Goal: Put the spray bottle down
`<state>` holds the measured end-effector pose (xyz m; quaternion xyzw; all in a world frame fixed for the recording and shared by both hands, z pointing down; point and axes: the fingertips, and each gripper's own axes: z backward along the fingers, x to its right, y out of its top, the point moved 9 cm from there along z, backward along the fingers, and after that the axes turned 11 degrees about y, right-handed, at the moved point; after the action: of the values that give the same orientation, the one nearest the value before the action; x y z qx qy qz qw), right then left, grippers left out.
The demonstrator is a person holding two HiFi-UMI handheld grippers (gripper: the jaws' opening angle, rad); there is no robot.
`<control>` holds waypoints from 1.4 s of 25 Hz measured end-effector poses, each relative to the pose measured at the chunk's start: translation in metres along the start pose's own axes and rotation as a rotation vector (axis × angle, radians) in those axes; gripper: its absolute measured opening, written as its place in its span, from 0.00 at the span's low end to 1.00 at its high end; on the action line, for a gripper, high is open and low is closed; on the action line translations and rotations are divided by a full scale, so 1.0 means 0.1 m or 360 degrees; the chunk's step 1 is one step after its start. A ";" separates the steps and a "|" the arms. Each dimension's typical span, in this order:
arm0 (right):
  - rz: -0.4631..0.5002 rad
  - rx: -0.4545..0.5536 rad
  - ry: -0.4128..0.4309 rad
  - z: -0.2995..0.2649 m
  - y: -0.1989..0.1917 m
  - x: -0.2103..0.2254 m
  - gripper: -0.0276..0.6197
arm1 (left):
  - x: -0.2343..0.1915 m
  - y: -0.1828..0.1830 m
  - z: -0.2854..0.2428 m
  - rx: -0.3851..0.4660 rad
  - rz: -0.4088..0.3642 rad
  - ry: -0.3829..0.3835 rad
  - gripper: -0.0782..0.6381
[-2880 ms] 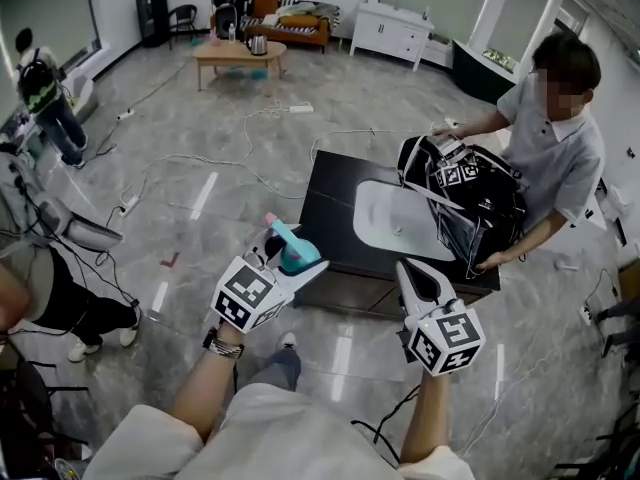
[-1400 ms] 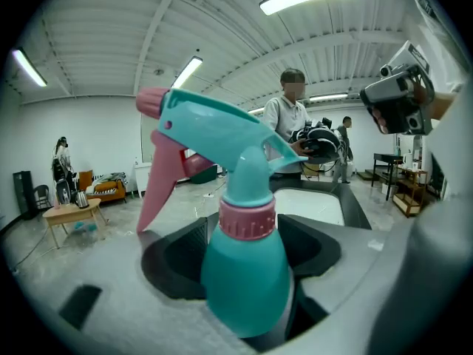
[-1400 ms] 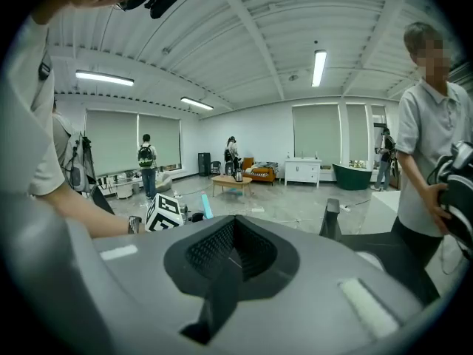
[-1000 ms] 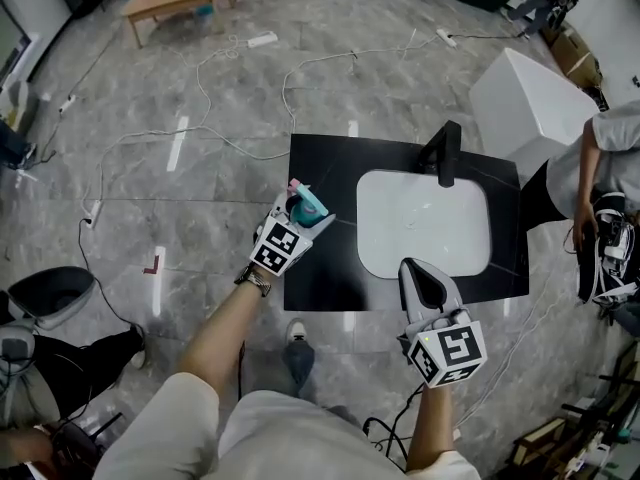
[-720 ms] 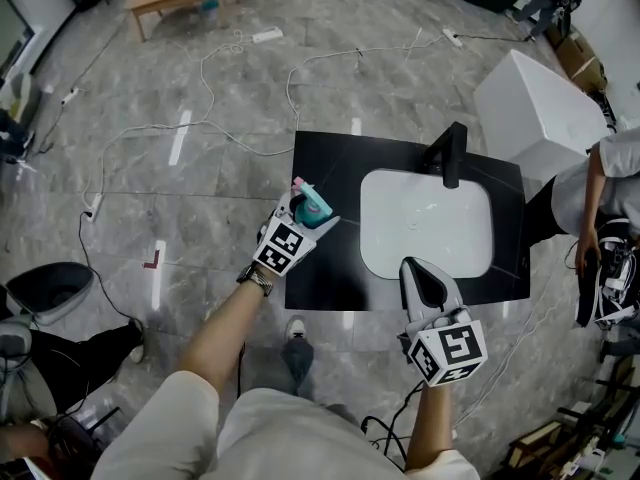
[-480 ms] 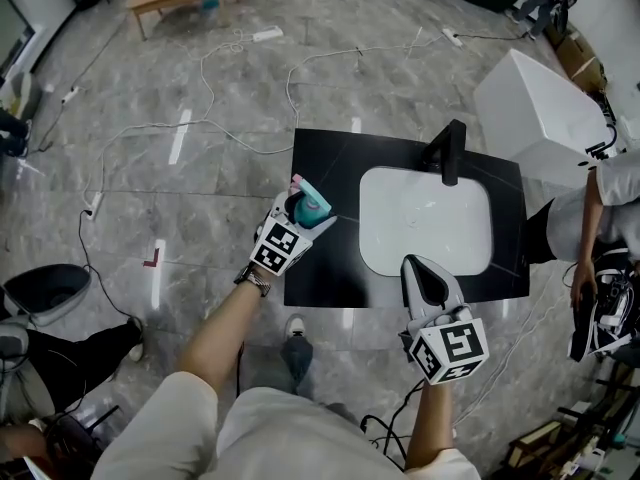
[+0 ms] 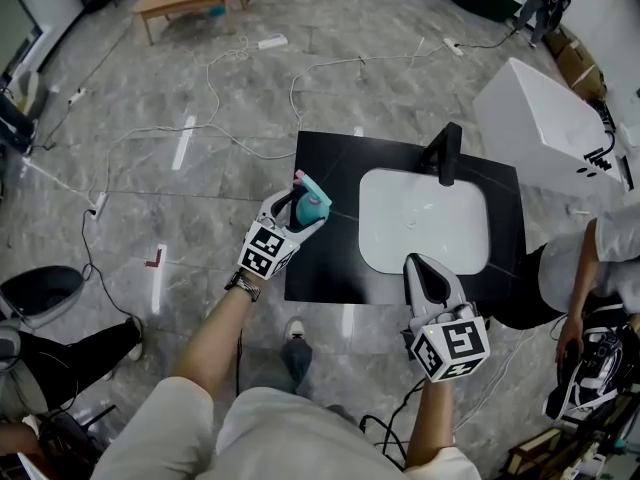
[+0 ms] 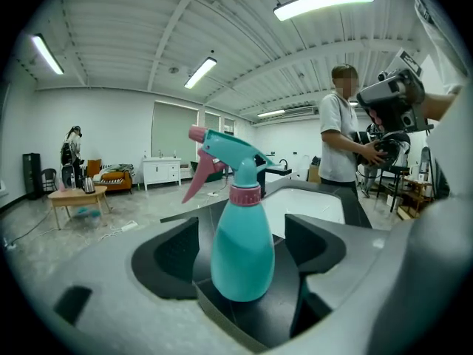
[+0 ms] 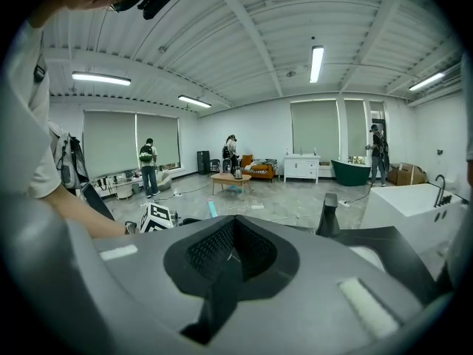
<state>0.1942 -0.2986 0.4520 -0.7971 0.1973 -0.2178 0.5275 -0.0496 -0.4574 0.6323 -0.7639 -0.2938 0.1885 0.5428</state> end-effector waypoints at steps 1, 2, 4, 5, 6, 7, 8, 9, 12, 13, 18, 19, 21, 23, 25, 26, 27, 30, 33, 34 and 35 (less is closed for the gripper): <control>0.0006 0.0007 0.0002 0.02 0.01 -0.01 0.05 | -0.01 0.02 0.06 0.0008 0.0001 0.0010 0.62; 0.0011 0.0015 0.0003 0.04 0.03 -0.03 0.05 | -0.01 0.04 0.12 0.0018 -0.0002 0.0021 0.62; 0.0020 0.0036 0.0006 0.08 0.07 -0.07 0.05 | -0.02 0.12 0.27 0.0048 -0.0012 0.0045 0.61; 0.0025 0.0045 0.0008 0.11 0.09 -0.11 0.05 | -0.01 0.16 0.35 0.0065 -0.0016 0.0056 0.60; 0.0028 0.0051 0.0009 0.15 0.12 -0.15 0.05 | 0.00 0.21 0.44 0.0080 -0.0019 0.0064 0.58; 0.0031 0.0057 0.0010 0.19 0.14 -0.19 0.05 | 0.02 0.26 0.53 0.0093 -0.0022 0.0070 0.57; 0.0033 0.0061 0.0011 0.24 0.15 -0.23 0.05 | 0.06 0.31 0.61 0.0106 -0.0027 0.0074 0.56; 0.0038 0.0066 0.0013 0.28 0.16 -0.26 0.05 | 0.09 0.36 0.69 0.0121 -0.0033 0.0078 0.55; 0.0058 0.0097 0.0028 0.37 0.18 -0.33 0.05 | 0.17 0.51 0.91 0.0179 -0.0052 0.0108 0.49; 0.0066 0.0108 0.0033 0.39 0.20 -0.35 0.05 | 0.19 0.56 0.99 0.0196 -0.0056 0.0122 0.45; 0.0098 0.0153 0.0046 0.57 0.32 -0.49 0.05 | 0.35 0.86 1.44 0.0260 -0.0071 0.0210 0.30; 0.0103 0.0162 0.0049 0.64 0.33 -0.53 0.05 | 0.41 0.91 1.54 0.0263 -0.0075 0.0224 0.27; 0.0120 0.0181 0.0056 0.76 0.35 -0.61 0.05 | 0.55 1.03 1.74 0.0274 -0.0089 0.0245 0.22; 0.0143 0.0197 0.0065 0.88 0.36 -0.69 0.05 | 0.69 1.15 1.93 0.0290 -0.0102 0.0266 0.17; 0.0164 0.0207 0.0073 0.98 0.38 -0.78 0.05 | 0.81 1.27 2.14 0.0316 -0.0105 0.0282 0.13; 0.0174 0.0211 0.0076 1.03 0.40 -0.83 0.05 | 0.85 1.34 2.24 0.0328 -0.0106 0.0285 0.12; 0.0184 0.0215 0.0078 1.06 0.42 -0.87 0.05 | 0.90 1.40 2.34 0.0340 -0.0108 0.0286 0.12; 0.0220 0.0220 0.0082 1.16 0.48 -0.96 0.05 | 1.00 1.60 2.60 0.0392 -0.0127 0.0293 0.12; 0.0270 0.0207 0.0079 1.26 0.52 -1.03 0.05 | 1.09 1.77 2.85 0.0451 -0.0162 0.0318 0.12; 0.0285 0.0206 0.0075 1.29 0.54 -1.06 0.05 | 1.12 1.82 2.92 0.0462 -0.0176 0.0329 0.12; 0.0297 0.0207 0.0071 1.32 0.56 -1.08 0.05 | 1.16 1.88 2.99 0.0476 -0.0190 0.0338 0.12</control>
<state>0.1736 -0.1607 0.3389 -0.7343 0.2677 -0.1978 0.5916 -0.0976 -0.2113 0.3575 -0.6715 -0.2485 0.1159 0.6884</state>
